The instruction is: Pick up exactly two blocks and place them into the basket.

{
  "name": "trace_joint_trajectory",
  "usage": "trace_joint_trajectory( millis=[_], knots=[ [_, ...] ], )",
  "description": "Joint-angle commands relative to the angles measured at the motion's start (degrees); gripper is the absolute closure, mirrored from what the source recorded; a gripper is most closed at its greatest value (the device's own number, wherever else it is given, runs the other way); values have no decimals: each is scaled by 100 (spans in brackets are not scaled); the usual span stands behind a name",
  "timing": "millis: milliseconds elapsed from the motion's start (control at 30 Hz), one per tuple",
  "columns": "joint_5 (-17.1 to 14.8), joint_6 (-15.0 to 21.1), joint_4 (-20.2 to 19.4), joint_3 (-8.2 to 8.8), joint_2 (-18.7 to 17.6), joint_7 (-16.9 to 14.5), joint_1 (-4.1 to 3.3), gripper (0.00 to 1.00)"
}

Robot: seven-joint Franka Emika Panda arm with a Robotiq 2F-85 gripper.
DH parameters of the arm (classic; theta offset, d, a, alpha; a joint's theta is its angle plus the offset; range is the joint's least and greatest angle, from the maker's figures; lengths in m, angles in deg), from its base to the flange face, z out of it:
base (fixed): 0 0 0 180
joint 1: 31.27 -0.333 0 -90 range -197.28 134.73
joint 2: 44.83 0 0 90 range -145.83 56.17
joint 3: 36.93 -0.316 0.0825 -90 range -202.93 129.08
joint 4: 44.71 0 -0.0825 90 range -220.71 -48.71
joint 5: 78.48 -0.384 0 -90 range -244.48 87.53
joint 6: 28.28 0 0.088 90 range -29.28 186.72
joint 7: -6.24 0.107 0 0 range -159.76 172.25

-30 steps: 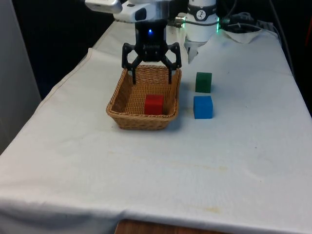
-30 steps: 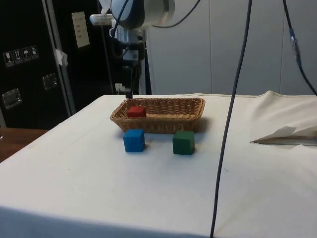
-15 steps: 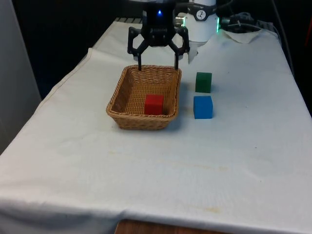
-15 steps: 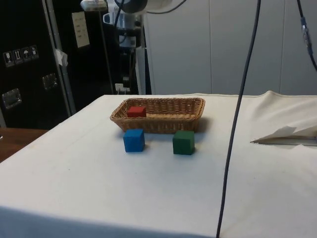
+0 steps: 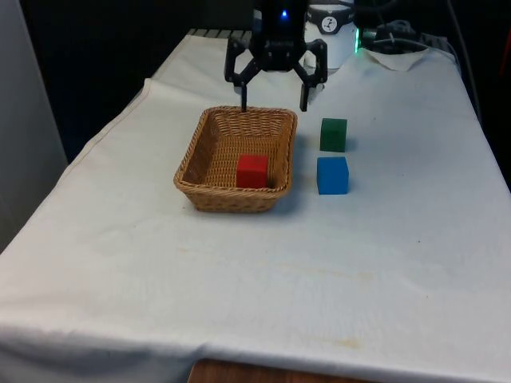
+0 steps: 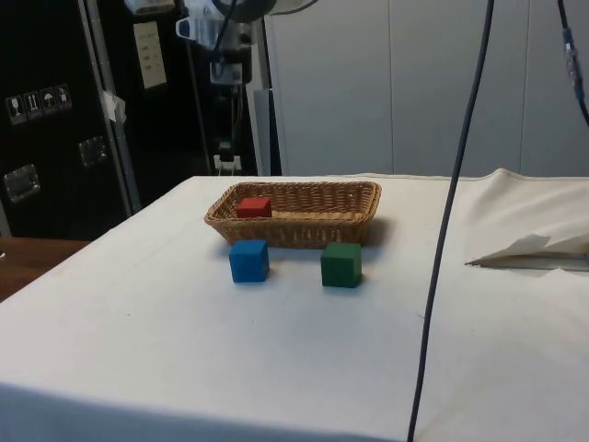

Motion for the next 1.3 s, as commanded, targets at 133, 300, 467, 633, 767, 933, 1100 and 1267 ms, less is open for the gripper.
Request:
trace_joint_trajectory(
  millis=[133,300,467,633,767,933,1100,1267],
  knots=[
    [298,-40,46,-52,-46,327,-74,0],
    [550,-80,63,-132,-40,619,-63,0],
    [590,-166,80,-160,-34,785,-63,0],
    [579,-281,103,-183,-34,917,-63,0],
    [573,-418,132,-212,-34,1071,-63,0],
    [561,-544,149,-241,-40,1238,-57,0],
    [556,-682,178,-269,-46,1409,-57,0],
    [550,-808,201,-298,-46,1576,-52,0]
  ],
)
